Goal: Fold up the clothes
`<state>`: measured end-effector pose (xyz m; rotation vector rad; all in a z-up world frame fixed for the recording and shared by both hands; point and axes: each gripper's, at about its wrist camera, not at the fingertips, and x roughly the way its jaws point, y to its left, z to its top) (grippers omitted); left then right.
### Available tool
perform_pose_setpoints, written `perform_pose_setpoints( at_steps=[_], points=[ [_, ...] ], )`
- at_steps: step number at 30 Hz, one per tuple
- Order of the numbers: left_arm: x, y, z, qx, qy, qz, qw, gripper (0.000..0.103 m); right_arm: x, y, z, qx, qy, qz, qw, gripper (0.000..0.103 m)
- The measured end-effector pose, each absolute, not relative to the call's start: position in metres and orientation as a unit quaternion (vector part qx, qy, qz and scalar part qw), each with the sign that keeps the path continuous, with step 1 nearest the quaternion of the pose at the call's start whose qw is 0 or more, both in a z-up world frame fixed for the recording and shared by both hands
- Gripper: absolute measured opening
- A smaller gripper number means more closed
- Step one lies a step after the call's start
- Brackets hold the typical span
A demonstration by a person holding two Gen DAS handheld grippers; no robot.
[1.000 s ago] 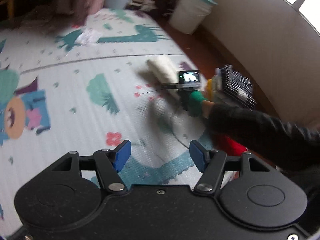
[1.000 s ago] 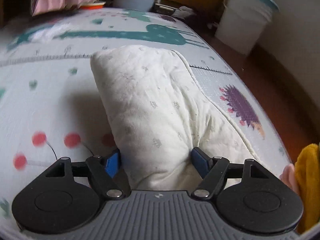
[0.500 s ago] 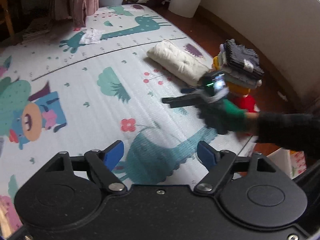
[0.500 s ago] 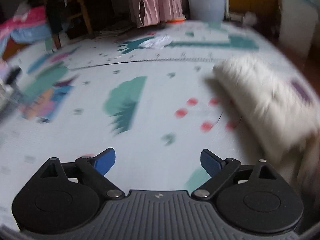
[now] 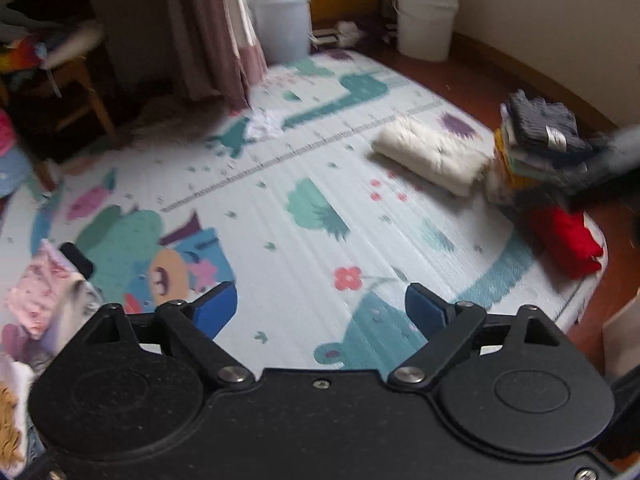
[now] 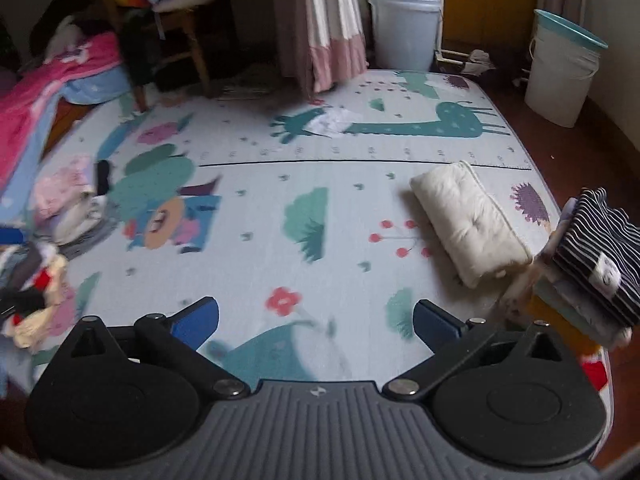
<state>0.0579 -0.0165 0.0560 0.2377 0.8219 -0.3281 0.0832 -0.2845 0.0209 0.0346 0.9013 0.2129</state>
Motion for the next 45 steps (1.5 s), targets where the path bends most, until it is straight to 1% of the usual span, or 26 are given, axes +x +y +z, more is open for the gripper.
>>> perform_pose_setpoints(
  at_steps=[3,5,8,10,13,15,20,25,32,41,45],
  points=[
    [0.044,-0.006,0.066,0.110,0.395,-0.145,0.901,0.099,0.042,-0.257,0.044,0.018,0.411,0.125,0.903,0.103],
    [0.035,0.003,0.069,0.083,0.403,-0.132,0.902,0.099,0.021,-0.241,0.048,0.006,0.397,0.134,0.908,0.103],
    [0.019,0.014,0.070,0.034,0.401,-0.098,0.910,0.099,-0.001,-0.222,0.051,0.016,0.393,0.140,0.909,0.103],
    [0.006,0.015,0.063,0.012,0.400,-0.067,0.914,0.099,-0.013,-0.212,0.045,0.024,0.402,0.134,0.906,0.103],
    [-0.008,0.004,0.052,0.033,0.414,-0.033,0.909,0.103,-0.023,-0.199,0.035,0.024,0.425,0.131,0.895,0.103],
    [-0.017,-0.001,0.044,0.051,0.416,-0.017,0.908,0.103,-0.028,-0.194,0.032,0.024,0.429,0.131,0.894,0.103],
    [-0.032,0.002,0.025,0.059,0.434,-0.010,0.899,0.103,-0.037,-0.189,0.031,0.017,0.421,0.120,0.899,0.103],
    [-0.038,0.009,0.012,0.040,0.454,-0.019,0.890,0.103,-0.040,-0.185,0.026,0.028,0.426,0.115,0.897,0.103],
    [-0.034,0.012,0.018,0.012,0.433,-0.005,0.901,0.103,-0.034,-0.178,0.013,0.017,0.438,0.106,0.892,0.103],
    [-0.026,0.011,0.010,-0.023,0.450,-0.007,0.892,0.103,-0.032,-0.181,-0.003,0.027,0.466,0.100,0.879,0.103],
    [-0.024,0.006,0.004,-0.021,0.466,-0.003,0.884,0.103,-0.032,-0.184,-0.009,0.029,0.476,0.098,0.873,0.103]
  ],
)
